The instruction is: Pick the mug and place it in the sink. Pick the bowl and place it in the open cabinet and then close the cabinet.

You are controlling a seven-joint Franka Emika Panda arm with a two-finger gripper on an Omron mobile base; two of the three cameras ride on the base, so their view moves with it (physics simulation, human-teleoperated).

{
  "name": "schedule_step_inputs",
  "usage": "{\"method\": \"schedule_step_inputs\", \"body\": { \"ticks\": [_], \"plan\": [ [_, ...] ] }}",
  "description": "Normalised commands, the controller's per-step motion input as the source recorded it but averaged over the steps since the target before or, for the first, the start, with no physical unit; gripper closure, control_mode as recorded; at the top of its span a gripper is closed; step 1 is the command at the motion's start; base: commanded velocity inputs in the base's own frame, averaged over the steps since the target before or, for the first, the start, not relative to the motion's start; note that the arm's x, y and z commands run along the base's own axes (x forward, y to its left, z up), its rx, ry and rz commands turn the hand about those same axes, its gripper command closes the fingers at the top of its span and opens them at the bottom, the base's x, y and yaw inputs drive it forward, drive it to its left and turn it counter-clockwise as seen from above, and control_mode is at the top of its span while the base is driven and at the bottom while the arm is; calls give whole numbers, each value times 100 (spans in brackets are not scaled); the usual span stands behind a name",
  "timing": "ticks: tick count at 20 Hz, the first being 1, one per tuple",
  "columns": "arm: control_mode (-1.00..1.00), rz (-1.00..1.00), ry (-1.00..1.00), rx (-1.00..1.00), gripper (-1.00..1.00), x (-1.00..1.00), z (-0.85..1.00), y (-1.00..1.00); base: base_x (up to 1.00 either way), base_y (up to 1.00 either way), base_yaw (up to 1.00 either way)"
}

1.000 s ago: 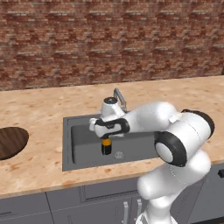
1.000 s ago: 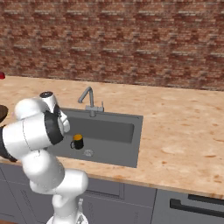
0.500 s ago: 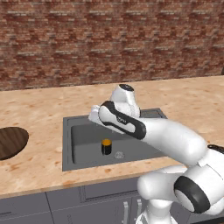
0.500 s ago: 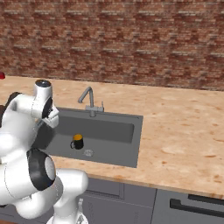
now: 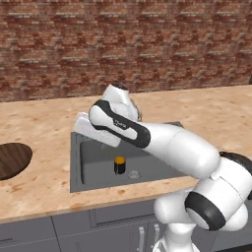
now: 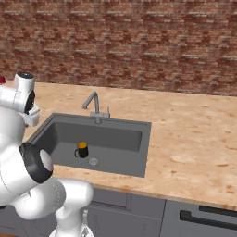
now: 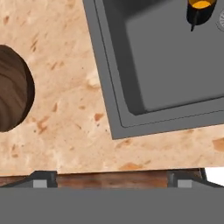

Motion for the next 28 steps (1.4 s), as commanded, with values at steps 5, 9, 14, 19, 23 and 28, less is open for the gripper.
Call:
{"method": "schedule_step_inputs", "body": {
  "ticks": [5,9,14,19,23,28],
  "plan": [
    [-100,13,18,-19,-100,33,-5,100,0,0,0],
    [-100,4,0,1,-100,20,-31,75,0,0,0],
    [-100,-10,-10,14,-100,2,-49,33,0,0,0],
    [-100,-7,-10,15,-100,0,-44,23,0,0,0],
    [-100,-3,0,0,-100,16,-8,29,0,0,0],
    [-100,0,2,-3,-100,27,-1,27,0,0,0]
  ]
}}
